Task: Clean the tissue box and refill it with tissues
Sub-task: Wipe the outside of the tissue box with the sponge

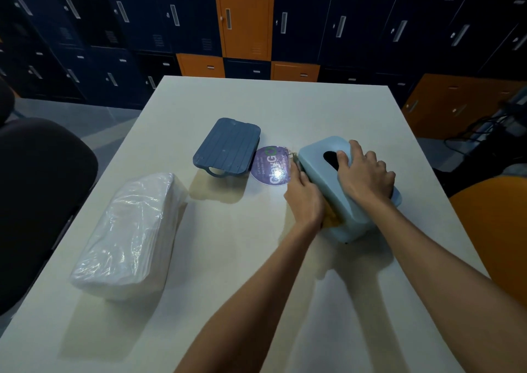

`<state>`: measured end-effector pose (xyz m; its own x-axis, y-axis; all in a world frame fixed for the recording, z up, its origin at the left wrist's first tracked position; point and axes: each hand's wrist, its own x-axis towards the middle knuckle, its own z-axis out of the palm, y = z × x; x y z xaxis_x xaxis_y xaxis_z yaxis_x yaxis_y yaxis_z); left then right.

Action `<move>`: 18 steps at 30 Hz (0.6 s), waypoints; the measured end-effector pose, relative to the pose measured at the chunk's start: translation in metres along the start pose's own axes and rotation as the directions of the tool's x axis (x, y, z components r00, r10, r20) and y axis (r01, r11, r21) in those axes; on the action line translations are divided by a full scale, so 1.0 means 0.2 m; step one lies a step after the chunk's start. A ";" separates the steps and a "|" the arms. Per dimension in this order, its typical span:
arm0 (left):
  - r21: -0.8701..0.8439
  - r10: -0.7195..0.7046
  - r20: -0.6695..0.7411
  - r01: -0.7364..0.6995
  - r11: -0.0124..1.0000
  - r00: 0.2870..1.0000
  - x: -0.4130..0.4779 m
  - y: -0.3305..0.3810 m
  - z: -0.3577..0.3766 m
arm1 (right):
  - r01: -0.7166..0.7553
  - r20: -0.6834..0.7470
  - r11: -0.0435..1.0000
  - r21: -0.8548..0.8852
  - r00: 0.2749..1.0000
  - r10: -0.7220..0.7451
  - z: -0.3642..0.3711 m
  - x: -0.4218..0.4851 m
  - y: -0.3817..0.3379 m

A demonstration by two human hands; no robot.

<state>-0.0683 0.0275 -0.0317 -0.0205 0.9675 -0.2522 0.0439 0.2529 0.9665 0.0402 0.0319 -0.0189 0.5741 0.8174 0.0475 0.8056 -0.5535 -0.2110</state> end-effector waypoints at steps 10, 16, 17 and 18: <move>-0.029 0.131 0.122 -0.128 0.991 0.984 -0.39 -0.24 -0.02 | -0.003 0.003 1.000 -0.012 1.000 0.003 0.00 0.00 0.00; 0.161 0.119 0.150 -0.143 0.977 0.981 -0.27 -0.22 -0.09 | -0.011 0.009 1.000 -0.018 1.000 0.011 -0.01 0.00 0.00; 0.183 0.106 0.135 -0.130 0.974 0.985 -0.22 -0.18 -0.08 | -0.009 0.008 1.000 -0.017 1.000 0.009 -0.01 0.00 0.00; 0.192 0.088 0.112 -0.109 0.975 0.990 -0.17 -0.15 -0.06 | -0.005 0.006 1.000 -0.017 1.000 0.005 -0.01 0.00 0.00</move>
<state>-0.0819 -0.0135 -0.0508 0.0958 0.9808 -0.1697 0.2370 0.1431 0.9609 0.0395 0.0311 -0.0171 0.5770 0.8158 0.0402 0.8053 -0.5599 -0.1951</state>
